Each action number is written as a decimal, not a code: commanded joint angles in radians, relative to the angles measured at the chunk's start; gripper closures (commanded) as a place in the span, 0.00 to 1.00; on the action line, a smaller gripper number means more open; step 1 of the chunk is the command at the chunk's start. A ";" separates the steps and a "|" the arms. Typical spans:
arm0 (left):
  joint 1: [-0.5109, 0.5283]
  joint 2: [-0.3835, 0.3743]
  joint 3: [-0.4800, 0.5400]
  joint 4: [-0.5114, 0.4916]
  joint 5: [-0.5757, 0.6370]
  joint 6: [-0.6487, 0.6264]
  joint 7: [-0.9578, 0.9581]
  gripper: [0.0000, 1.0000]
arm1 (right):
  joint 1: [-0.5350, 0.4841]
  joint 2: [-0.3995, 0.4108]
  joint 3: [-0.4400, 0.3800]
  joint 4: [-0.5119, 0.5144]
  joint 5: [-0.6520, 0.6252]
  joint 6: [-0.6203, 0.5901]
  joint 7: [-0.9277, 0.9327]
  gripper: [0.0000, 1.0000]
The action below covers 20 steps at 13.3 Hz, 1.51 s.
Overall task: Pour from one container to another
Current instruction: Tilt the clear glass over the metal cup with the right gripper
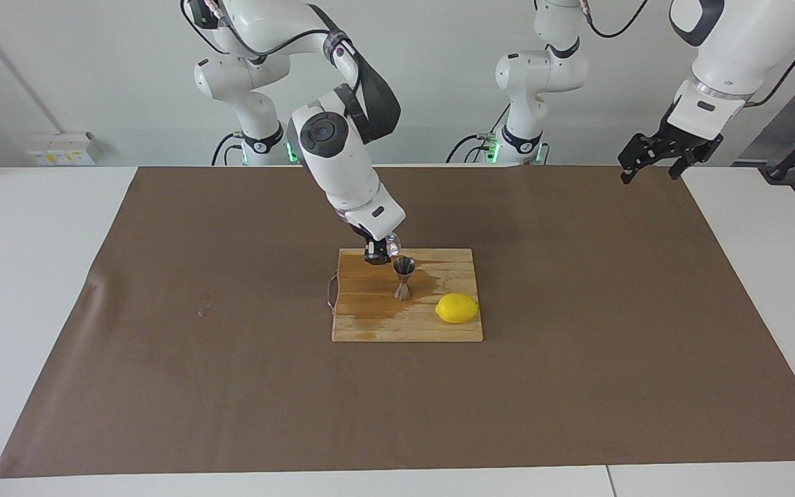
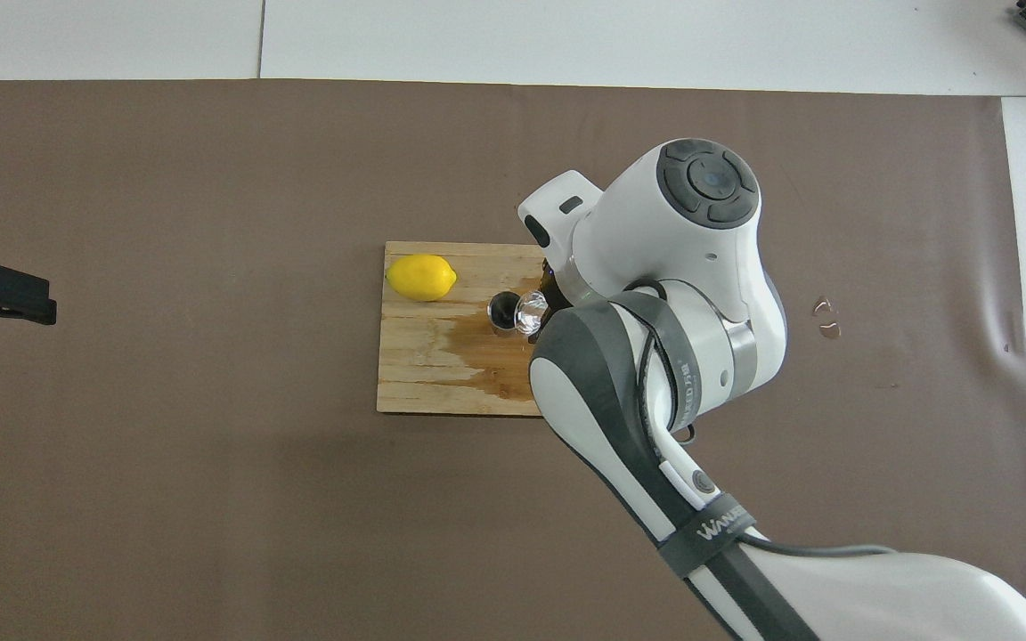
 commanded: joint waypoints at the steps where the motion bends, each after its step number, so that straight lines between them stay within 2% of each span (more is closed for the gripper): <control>1: -0.011 -0.023 0.010 -0.025 0.005 -0.002 -0.007 0.00 | 0.001 0.046 0.001 0.097 -0.045 -0.063 0.046 0.68; 6: -0.011 -0.023 0.010 -0.025 0.005 -0.002 -0.007 0.00 | 0.015 0.056 -0.002 0.101 -0.077 -0.081 0.075 0.68; 10: -0.011 -0.023 0.010 -0.025 0.005 -0.002 -0.007 0.00 | 0.015 0.096 -0.001 0.179 -0.096 -0.135 0.098 0.68; 20: -0.011 -0.023 0.010 -0.025 0.005 -0.002 -0.007 0.00 | 0.043 0.130 -0.002 0.236 -0.157 -0.187 0.152 0.69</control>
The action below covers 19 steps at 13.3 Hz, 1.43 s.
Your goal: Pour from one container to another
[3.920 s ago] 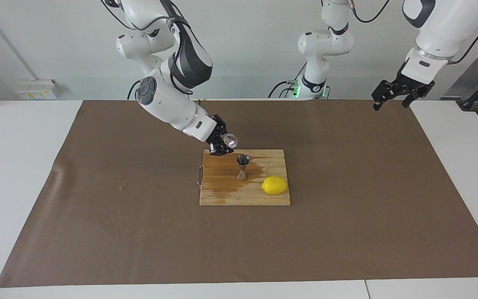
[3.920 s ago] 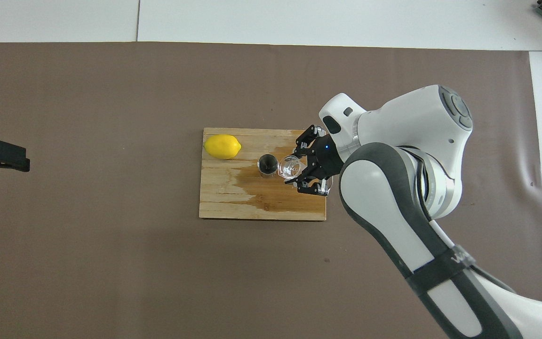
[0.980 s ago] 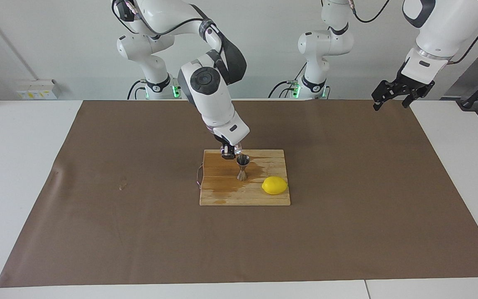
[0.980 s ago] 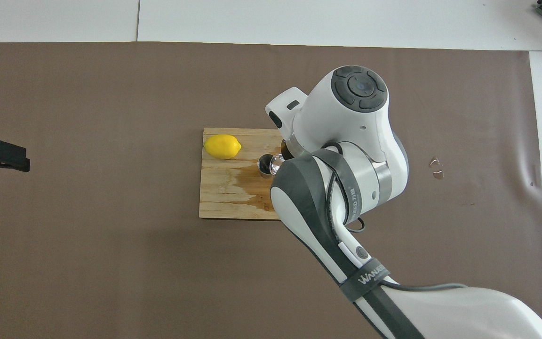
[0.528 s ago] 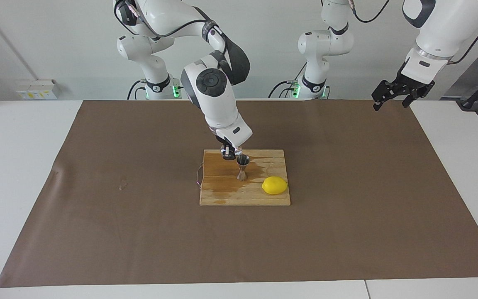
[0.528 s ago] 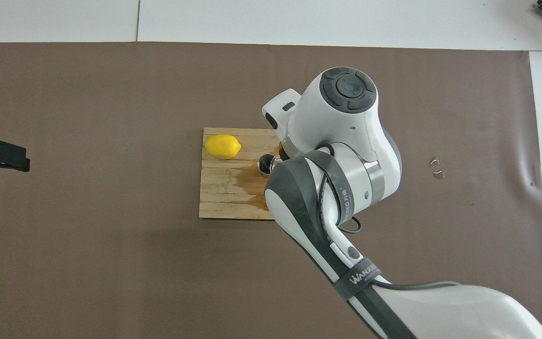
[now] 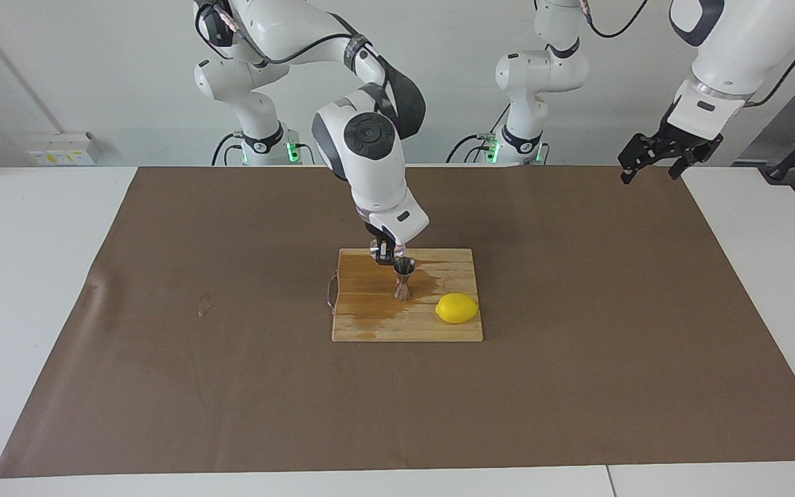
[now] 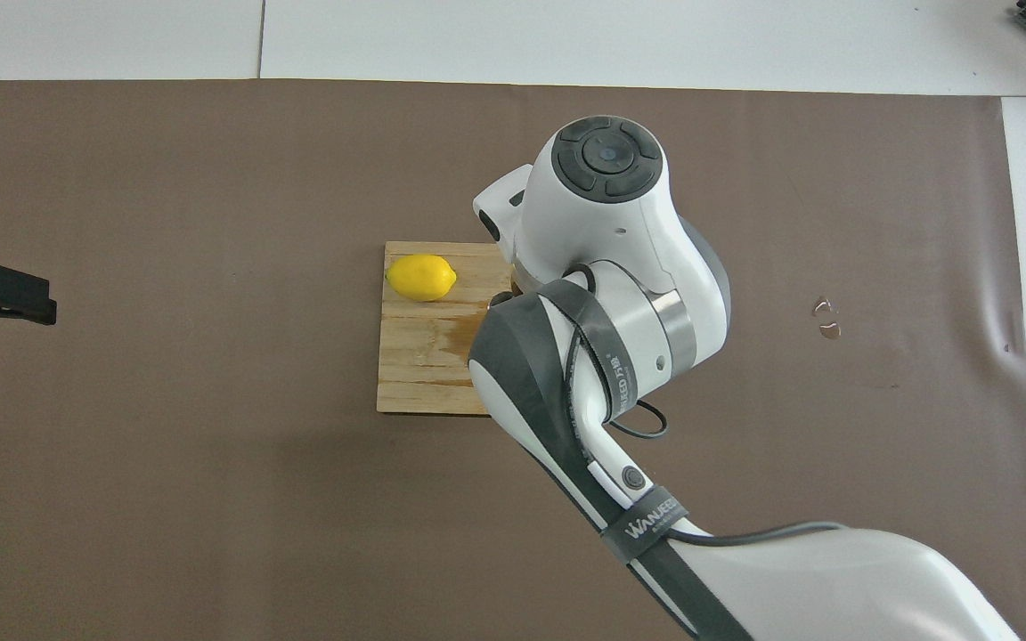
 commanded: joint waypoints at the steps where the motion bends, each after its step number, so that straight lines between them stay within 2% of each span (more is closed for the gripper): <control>1: -0.011 -0.023 0.010 -0.025 0.005 -0.002 -0.007 0.00 | 0.003 0.024 -0.002 0.045 -0.038 -0.036 0.030 0.69; 10: -0.011 -0.023 0.010 -0.025 0.005 -0.002 -0.007 0.00 | 0.006 0.025 -0.002 0.047 -0.066 -0.048 0.050 0.70; 14: -0.011 -0.023 0.010 -0.025 0.005 -0.002 -0.007 0.00 | 0.012 0.056 0.000 0.102 -0.066 -0.065 0.073 0.70; 19: -0.011 -0.023 0.010 -0.025 0.005 -0.002 -0.007 0.00 | 0.012 0.059 0.000 0.103 -0.069 -0.065 0.094 0.71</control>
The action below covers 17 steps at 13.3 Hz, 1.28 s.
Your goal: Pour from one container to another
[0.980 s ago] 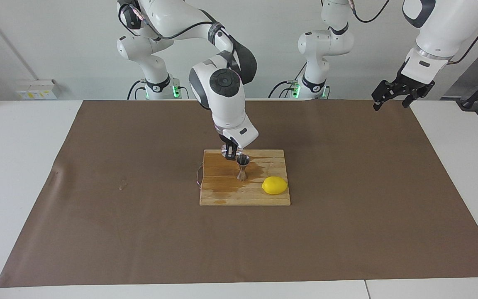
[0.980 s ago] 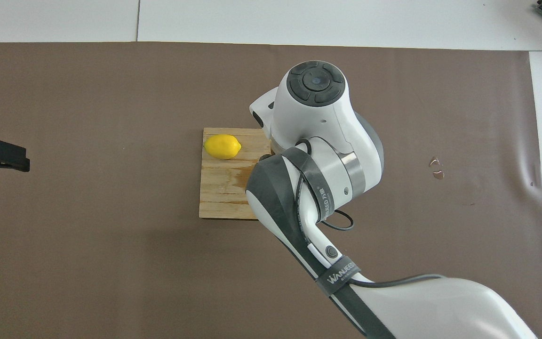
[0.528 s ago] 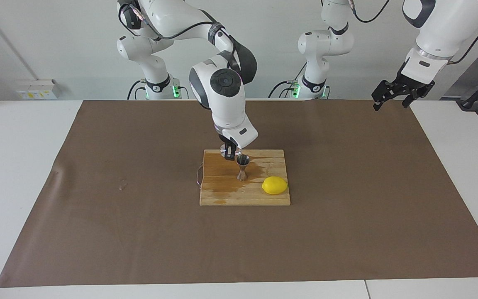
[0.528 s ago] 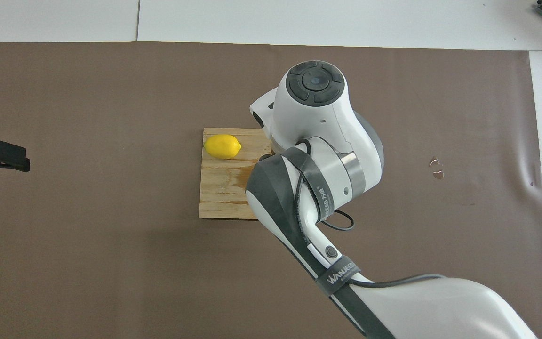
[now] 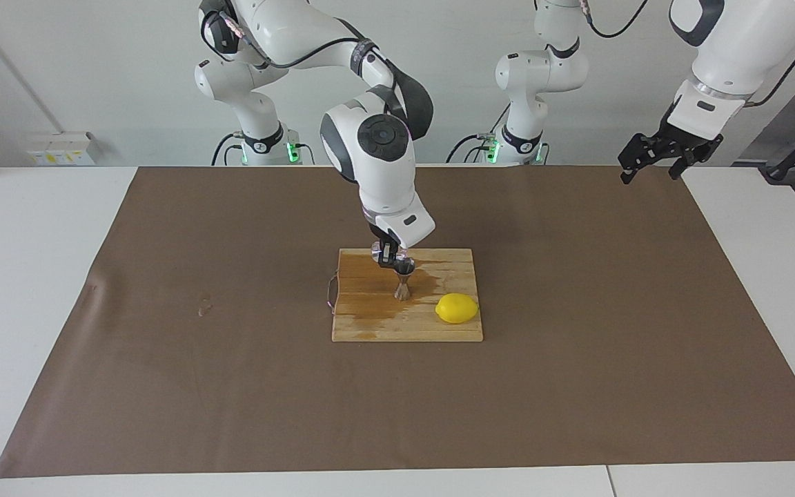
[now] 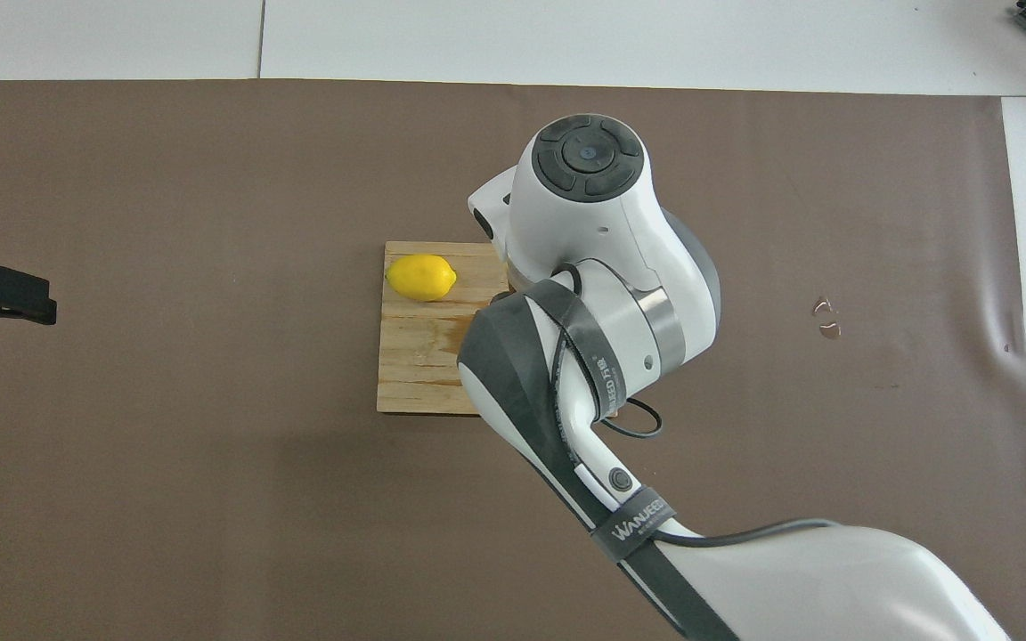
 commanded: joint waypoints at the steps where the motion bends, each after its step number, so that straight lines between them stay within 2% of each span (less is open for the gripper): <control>1: -0.011 -0.023 0.010 -0.025 0.005 -0.002 -0.007 0.00 | 0.002 0.019 0.000 0.038 -0.031 -0.031 0.030 0.71; 15: -0.011 -0.023 0.010 -0.025 0.005 -0.002 -0.007 0.00 | 0.016 0.045 0.000 0.067 -0.051 -0.029 0.044 0.77; 17: -0.011 -0.023 0.010 -0.025 0.005 -0.002 -0.007 0.00 | 0.019 0.047 0.000 0.067 -0.051 -0.031 0.090 0.78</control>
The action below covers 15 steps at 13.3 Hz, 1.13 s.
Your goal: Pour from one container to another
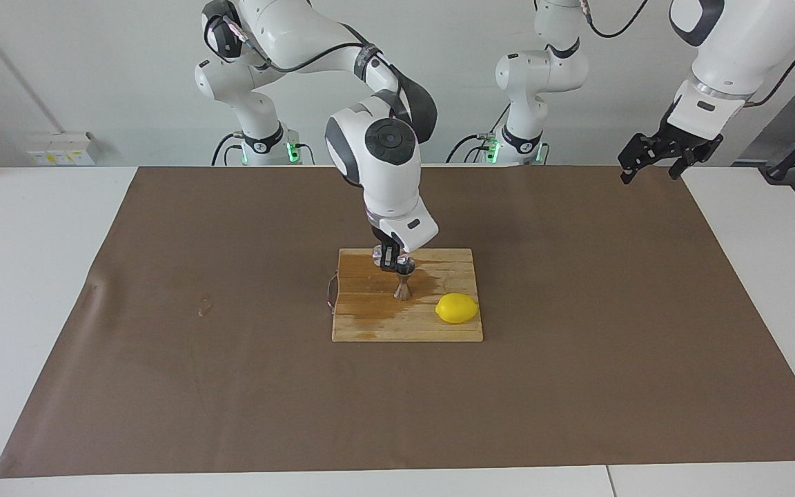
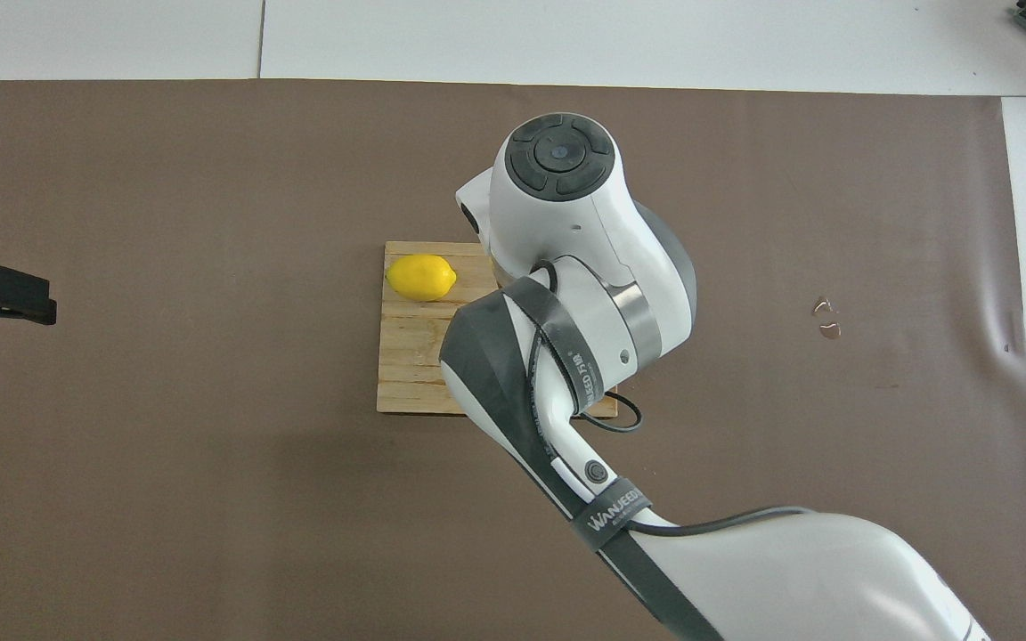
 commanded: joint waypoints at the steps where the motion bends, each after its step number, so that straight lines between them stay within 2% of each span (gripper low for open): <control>1: -0.011 -0.023 0.010 -0.025 0.005 -0.002 -0.007 0.00 | 0.009 0.022 0.000 0.040 -0.025 -0.030 0.065 0.78; 9: -0.011 -0.023 0.010 -0.025 0.005 -0.002 -0.007 0.00 | 0.014 0.020 0.000 0.040 -0.033 -0.033 0.164 0.82; 15: -0.011 -0.023 0.010 -0.025 0.005 -0.002 -0.007 0.00 | 0.014 0.022 -0.002 0.045 -0.042 -0.038 0.168 0.83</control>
